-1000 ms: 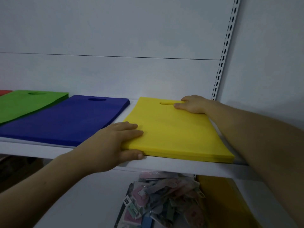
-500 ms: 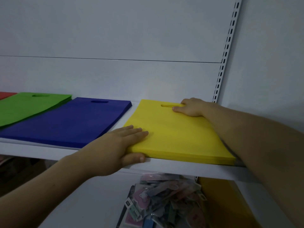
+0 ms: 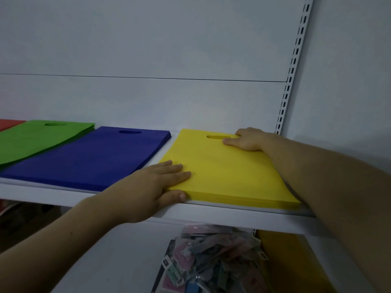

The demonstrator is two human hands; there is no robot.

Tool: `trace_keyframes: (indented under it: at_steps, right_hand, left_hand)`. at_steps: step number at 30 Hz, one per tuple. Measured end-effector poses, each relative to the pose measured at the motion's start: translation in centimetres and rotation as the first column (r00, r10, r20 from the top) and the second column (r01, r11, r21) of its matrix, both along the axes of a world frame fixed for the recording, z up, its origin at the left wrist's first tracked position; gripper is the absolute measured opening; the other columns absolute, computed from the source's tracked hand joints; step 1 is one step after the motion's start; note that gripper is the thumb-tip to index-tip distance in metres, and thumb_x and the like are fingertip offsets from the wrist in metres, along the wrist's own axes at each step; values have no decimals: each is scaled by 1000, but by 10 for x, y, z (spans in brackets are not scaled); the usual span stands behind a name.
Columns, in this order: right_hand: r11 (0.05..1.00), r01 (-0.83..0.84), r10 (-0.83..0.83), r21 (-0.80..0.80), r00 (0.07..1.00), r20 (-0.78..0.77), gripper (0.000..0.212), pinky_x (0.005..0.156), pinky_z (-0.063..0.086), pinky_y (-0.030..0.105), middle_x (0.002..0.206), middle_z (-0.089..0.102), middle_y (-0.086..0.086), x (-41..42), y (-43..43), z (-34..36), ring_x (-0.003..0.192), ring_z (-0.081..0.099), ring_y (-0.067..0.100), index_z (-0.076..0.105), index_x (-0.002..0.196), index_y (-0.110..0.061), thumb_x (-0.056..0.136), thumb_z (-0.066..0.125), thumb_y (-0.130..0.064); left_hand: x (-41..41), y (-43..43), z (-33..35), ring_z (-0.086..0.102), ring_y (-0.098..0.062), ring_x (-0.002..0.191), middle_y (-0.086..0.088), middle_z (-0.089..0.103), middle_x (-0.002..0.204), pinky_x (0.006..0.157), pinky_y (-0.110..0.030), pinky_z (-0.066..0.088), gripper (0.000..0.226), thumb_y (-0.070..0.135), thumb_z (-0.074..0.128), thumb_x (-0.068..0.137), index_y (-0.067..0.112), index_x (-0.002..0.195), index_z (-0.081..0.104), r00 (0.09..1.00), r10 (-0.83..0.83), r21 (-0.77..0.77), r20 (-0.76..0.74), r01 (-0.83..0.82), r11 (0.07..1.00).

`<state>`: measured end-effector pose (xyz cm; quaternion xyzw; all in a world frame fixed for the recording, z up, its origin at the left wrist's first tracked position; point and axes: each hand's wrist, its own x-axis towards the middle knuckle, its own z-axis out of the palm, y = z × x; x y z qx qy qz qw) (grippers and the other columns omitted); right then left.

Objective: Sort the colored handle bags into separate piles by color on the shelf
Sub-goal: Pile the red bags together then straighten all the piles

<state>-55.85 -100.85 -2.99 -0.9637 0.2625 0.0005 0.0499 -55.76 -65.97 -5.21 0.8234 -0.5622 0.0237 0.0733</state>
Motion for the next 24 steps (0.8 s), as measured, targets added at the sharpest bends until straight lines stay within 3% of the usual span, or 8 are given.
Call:
trace_keyframes:
  at_steps: [7,11,19,22,24]
  right_hand:
    - [1000,5,-5,10,1000,20,102,107,35,44,149,33,9,4,4,0,133,36,29,29,147,-18,73,33,-88]
    - [1000,5,-5,-6,1000,-8,104,108,34,45,150,31,9,7,5,1,135,34,29,28,147,-16,72,31,-88]
    - [1000,7,-7,25,1000,5,102,111,29,44,155,25,7,6,7,4,140,28,29,22,150,-19,74,32,-87]
    - [999,30,-31,20,999,33,101,115,22,48,158,16,6,-2,8,4,144,18,30,15,152,-23,75,33,-86]
    - [999,36,-37,23,998,42,99,115,21,48,158,13,7,-10,10,5,144,16,30,13,152,-24,76,34,-84]
  left_hand:
    - [-2,-1,1,5,1,142,22,14,153,115,-23,7,91,95,-3,54,53,135,7,999,16,-19,-35,-16,1000]
    - [-3,-2,0,4,3,140,18,15,155,112,-19,3,102,93,0,57,44,144,18,998,18,-34,-57,-20,999]
    - [-7,0,11,2,10,132,21,11,155,110,-20,5,112,98,6,48,44,145,16,992,48,-4,-113,-49,999]
    - [-6,-5,28,12,3,138,20,15,154,110,-23,13,96,93,20,62,44,145,21,984,112,-10,-142,-115,993]
    - [3,-13,38,24,-9,139,17,20,154,111,-27,19,85,79,31,68,42,144,26,971,159,-15,-177,-164,986]
